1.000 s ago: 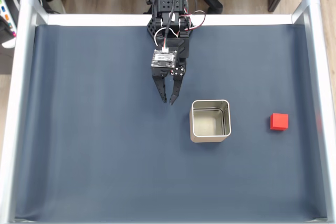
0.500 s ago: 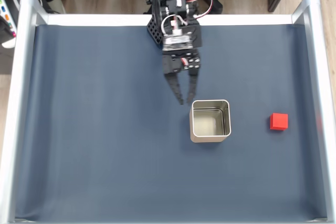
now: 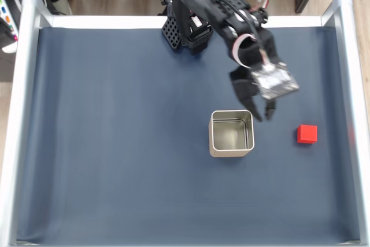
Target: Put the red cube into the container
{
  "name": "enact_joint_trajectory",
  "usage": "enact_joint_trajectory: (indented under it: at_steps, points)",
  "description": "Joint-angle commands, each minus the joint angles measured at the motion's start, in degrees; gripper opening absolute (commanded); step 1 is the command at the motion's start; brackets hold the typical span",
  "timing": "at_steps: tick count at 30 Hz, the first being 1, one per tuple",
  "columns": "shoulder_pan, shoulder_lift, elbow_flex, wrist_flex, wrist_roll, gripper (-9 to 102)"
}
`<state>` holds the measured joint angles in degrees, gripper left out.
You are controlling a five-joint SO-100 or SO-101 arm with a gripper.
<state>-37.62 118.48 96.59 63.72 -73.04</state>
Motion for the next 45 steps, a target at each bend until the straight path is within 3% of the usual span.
enact_joint_trajectory:
  at_steps: [1,14,31,45]
  points:
    - [-4.13,-3.6,-5.19,-0.18,2.11,4]
    - [-10.55,-25.05,-15.03,-0.97,3.43,27]
    - [-12.48,-46.67,-24.17,-8.79,18.98,30]
    - [-13.27,-54.05,-28.92,-8.53,21.01,30]
